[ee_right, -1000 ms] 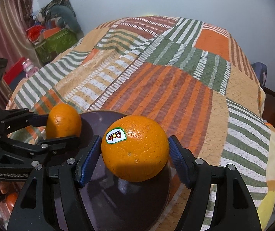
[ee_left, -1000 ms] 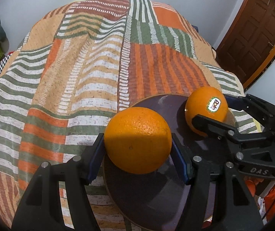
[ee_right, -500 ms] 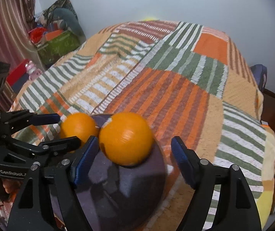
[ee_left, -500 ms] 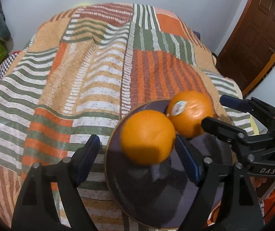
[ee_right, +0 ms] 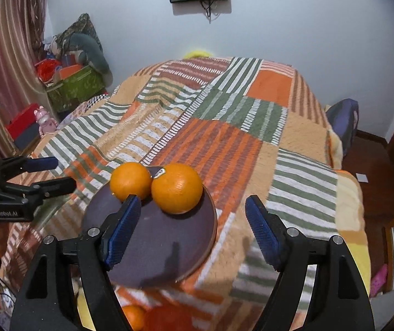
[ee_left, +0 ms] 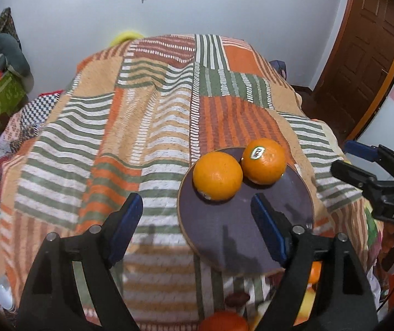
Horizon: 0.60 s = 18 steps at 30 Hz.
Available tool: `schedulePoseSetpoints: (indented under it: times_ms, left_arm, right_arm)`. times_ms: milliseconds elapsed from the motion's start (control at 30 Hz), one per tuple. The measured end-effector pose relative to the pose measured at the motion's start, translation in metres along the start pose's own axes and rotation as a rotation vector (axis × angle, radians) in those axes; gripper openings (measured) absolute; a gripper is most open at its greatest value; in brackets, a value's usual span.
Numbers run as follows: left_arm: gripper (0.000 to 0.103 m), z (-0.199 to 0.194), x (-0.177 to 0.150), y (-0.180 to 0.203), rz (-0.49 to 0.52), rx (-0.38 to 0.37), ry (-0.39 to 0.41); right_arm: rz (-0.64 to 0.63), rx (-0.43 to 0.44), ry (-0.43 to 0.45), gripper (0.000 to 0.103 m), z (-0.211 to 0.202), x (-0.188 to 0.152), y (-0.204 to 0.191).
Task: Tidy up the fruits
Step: 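Lower both oranges onto the purple plate and open both tools, then grasp the yellow cylinder with the right tool while the left tool grasps the other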
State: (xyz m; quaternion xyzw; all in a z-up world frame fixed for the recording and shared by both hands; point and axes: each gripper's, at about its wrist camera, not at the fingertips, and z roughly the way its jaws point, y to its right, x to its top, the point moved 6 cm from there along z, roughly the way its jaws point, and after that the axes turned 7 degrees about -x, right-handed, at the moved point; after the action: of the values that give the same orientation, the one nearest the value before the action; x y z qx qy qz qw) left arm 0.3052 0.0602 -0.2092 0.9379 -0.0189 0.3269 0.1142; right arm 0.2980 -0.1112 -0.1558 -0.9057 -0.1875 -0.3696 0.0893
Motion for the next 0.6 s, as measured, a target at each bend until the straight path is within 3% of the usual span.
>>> schedulePoseSetpoints:
  times_ms: [333, 600]
  left_arm:
    - [0.085, -0.045, -0.039, 0.000, 0.000, 0.017, -0.002]
    - [0.085, -0.054, -0.083, -0.002, 0.001, 0.036, -0.065]
  right_arm:
    - [0.013, -0.059, 0.033, 0.078, -0.037, -0.029, 0.001]
    - [0.095, -0.042, -0.014, 0.078, -0.040, -0.062, 0.006]
